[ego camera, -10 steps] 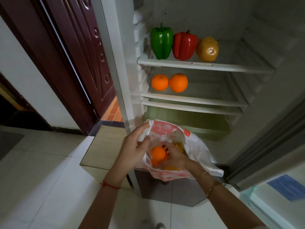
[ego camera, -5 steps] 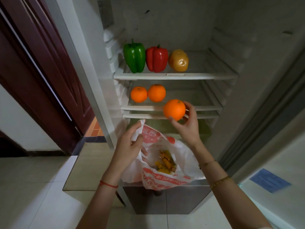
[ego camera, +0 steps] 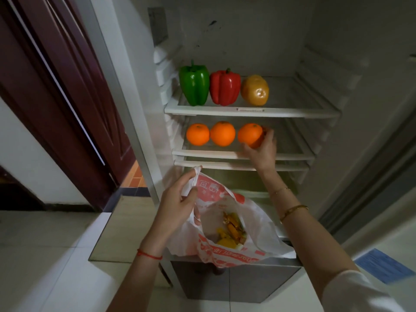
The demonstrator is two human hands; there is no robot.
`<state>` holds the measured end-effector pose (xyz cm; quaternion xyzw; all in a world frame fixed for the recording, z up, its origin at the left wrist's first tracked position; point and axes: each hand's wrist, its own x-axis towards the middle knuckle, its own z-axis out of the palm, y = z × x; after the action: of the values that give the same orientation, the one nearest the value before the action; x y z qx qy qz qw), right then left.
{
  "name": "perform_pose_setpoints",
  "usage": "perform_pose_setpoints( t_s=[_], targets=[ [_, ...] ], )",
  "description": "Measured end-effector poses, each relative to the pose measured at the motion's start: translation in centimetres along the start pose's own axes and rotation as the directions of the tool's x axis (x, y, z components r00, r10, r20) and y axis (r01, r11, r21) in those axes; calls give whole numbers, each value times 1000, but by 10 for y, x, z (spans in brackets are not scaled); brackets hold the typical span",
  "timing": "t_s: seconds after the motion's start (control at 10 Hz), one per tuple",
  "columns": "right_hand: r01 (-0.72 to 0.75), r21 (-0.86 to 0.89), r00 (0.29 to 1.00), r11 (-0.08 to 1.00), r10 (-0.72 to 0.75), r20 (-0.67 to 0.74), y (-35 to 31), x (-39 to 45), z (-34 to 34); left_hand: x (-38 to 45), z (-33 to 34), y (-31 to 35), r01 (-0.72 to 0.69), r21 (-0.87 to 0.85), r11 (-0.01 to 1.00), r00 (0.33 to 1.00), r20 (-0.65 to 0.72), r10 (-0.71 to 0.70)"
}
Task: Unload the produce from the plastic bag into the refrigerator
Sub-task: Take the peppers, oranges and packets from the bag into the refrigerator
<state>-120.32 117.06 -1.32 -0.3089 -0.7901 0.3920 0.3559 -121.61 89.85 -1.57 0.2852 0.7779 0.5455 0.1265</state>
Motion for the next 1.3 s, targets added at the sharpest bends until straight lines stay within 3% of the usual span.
perform_pose_setpoints(
  t_s=[0.2,0.3,0.4,0.5,0.6,0.7,0.8,0.9,1.0,1.1,1.2,1.3],
  targets=[
    [28,6,998,1000,-28,-57,2,-12,-4,-11,-5,0,3,27,1000,1000,-17,-2],
    [152,9,975,988,-149,-166,-2,-37,-11,-18,-4,1,-25,2,1000,1000,-17,25],
    [293,75,956,953,-290,-54,-3,-74,-16,-26,-4,0,-17,8,1000,1000,-21,17],
    [345,65,862,936,-344,372,11,-113,-13,-37,-5,-1,-30,36,999,999,-34,31],
    [279,-90,683,956,-131,719,43,-144,4,-47,-6,1,-24,23,999,999,-38,25],
    [310,-300,573,902,74,816,70,-163,25,-52,-6,-3,-19,38,999,999,-32,20],
    [339,-475,570,812,225,791,81,-178,40,-56,-7,-5,8,50,999,1000,-25,-7],
    [328,-593,633,735,295,716,86,-194,48,-61,-7,-6,14,35,999,999,-29,-13],
    [312,-603,653,734,295,697,93,-204,55,-64,-8,-4,4,38,999,1000,-25,-3],
    [278,-559,598,781,315,737,108,-204,66,-66,-9,-3,14,47,999,1000,-19,-13],
    [255,-595,604,762,356,713,123,-207,68,-65,-8,-4,22,23,999,1000,-22,-21],
    [82,-528,651,846,355,671,96,-204,62,-61,-8,-4,7,31,999,1000,-8,-7]
  ],
)
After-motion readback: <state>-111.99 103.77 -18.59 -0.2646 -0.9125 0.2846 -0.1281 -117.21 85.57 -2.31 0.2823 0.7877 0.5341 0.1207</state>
